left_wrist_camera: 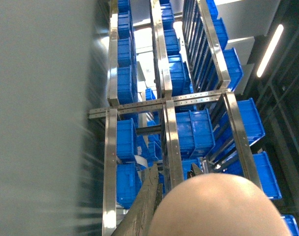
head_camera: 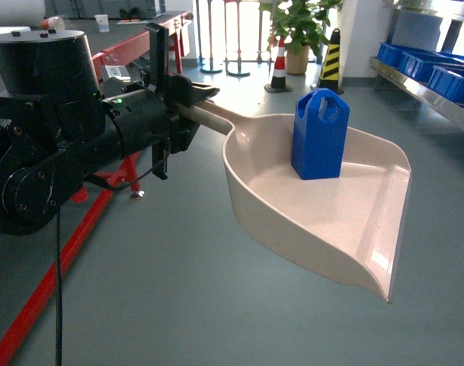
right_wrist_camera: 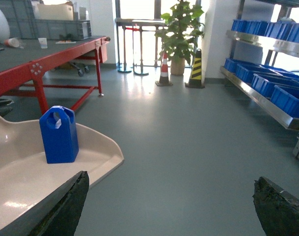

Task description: Place part in tray to right shelf

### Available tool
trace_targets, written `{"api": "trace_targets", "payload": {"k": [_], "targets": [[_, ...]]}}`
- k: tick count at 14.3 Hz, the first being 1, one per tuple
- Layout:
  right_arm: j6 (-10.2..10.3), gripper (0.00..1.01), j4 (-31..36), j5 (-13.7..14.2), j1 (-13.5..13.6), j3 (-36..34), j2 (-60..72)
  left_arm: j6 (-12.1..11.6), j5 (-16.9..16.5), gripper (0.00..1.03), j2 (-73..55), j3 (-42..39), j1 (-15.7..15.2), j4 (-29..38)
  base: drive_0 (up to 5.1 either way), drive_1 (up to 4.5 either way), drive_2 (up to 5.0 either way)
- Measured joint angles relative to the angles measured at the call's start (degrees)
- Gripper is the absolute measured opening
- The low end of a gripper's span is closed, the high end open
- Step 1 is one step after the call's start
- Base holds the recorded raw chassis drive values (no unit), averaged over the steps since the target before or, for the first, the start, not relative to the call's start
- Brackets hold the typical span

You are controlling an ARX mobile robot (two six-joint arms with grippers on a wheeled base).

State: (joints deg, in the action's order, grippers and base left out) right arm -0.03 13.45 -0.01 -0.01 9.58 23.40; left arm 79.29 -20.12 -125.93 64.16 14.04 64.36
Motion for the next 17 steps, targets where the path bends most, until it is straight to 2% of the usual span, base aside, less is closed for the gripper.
{"api": "trace_targets", "payload": {"k": [17], "targets": [[0.00,0.98,-0.04,0.00,0.00,0.00,0.02,0.02,-0.02,0.12,-0.02,0.11,-0.04,-0.02,0.0,4.12,-4.2]]}}
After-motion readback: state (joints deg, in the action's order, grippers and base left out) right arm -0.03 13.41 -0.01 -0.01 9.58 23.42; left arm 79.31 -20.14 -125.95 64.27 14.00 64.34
